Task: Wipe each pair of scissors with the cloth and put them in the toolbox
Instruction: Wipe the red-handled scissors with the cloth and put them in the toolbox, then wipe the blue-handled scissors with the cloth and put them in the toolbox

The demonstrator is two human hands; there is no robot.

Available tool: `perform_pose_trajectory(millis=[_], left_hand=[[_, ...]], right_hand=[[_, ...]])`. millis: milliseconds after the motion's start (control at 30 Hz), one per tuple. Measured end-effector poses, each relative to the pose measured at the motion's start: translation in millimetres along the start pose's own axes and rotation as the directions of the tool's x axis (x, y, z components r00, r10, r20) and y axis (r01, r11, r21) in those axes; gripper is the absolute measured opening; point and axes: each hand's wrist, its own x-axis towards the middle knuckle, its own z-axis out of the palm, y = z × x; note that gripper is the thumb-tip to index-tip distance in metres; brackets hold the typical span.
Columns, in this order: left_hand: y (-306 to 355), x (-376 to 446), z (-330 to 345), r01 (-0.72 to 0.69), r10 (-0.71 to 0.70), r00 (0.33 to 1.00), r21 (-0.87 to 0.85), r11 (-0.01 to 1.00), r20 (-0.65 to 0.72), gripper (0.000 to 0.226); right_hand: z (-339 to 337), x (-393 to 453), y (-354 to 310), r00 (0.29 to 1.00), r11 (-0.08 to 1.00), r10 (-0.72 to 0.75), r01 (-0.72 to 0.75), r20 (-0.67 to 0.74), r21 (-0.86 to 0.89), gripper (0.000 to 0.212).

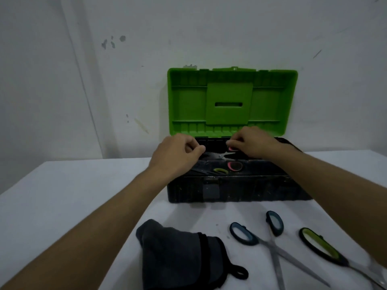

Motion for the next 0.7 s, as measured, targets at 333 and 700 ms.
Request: perform_pose_trajectory(millis=[333,700], left_hand=[[15,33,46,-0.047,0.044,0.992,0.024,0.999,0.119,0.015],[53,-38,34,-0.231,0.231,0.973,-0.048,0.972,-0.008,0.032]], right_hand=[[25,15,31,0.992,0.993,0.121,-0.121,0.024,0.003,0.020],[-20,-117,7,0.959,0.960,0.079,0.000,-0.273,0.279,0.019]])
